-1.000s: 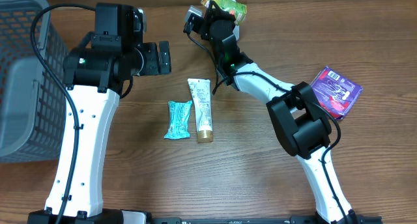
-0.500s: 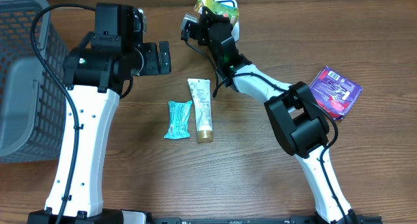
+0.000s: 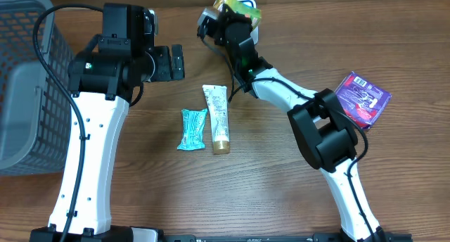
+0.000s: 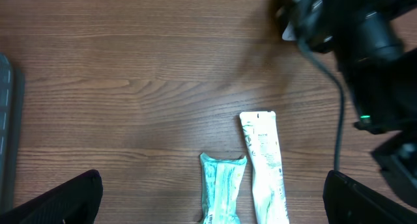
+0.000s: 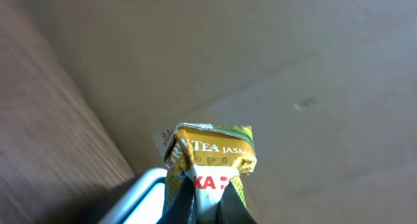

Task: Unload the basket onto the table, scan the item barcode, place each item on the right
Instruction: 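Hold the green tea pouch in front of the white scanner with the right gripper, then carry the pouch right and set it beside the purple pack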

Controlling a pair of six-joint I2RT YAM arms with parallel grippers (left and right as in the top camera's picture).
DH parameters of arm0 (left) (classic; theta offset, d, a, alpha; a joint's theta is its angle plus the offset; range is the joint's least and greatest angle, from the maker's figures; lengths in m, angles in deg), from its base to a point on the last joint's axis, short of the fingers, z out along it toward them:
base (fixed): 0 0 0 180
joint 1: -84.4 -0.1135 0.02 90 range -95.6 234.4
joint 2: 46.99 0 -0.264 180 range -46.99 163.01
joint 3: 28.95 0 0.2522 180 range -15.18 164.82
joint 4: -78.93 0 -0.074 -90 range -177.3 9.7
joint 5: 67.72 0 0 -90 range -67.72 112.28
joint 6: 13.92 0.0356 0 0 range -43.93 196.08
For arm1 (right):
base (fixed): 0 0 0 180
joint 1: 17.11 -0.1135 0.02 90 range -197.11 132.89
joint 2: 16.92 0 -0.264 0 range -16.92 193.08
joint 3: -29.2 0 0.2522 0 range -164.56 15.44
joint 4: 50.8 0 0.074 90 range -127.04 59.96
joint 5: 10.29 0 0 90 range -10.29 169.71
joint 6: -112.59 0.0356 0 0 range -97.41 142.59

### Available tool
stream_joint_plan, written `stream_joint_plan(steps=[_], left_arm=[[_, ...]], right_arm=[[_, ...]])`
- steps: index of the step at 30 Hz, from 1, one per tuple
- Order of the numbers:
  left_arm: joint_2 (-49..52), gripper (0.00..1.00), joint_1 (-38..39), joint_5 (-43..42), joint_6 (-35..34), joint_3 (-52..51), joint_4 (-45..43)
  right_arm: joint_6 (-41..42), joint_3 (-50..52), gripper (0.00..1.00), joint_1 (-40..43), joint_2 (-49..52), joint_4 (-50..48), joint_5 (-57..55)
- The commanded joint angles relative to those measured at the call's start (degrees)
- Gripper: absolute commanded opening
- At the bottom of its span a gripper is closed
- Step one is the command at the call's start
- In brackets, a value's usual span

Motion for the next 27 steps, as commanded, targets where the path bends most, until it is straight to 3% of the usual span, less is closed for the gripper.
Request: stream_joint_plan(steps=[1, 3, 8, 11, 16, 27], left_arm=[[0.31, 1.00, 0.07, 0.37, 1.27, -0.22, -0.07], [0.31, 1.00, 0.07, 0.35, 1.27, -0.22, -0.07], [0.31, 1.00, 0.07, 0.37, 1.27, -0.22, -0.04], [0.31, 1.00, 0.07, 0.37, 1.27, -0.22, -0.04], [0.31, 1.00, 0.07, 0.37, 1.27, -0.22, -0.07], [0.33, 1.00, 0.07, 0.37, 1.27, -0.22, -0.04]], right_arm=[[6.93, -1.60, 0.04, 0.55, -11.43, 1.03, -10.62], [8.63, -1.60, 0.04, 0.55, -13.68, 4.07, -16.90], [40.17, -1.60, 0.04, 1.81, -16.37, 13.18, -51.69], [51.19, -1.55, 0.04, 2.91, -16.35, 30.71, -54.31], [72.41, -1.55, 0.04, 6.08, -16.35, 58.88, -32.79], [94.75, -1.53, 0.04, 24.30, -17.40, 76.59, 16.35]])
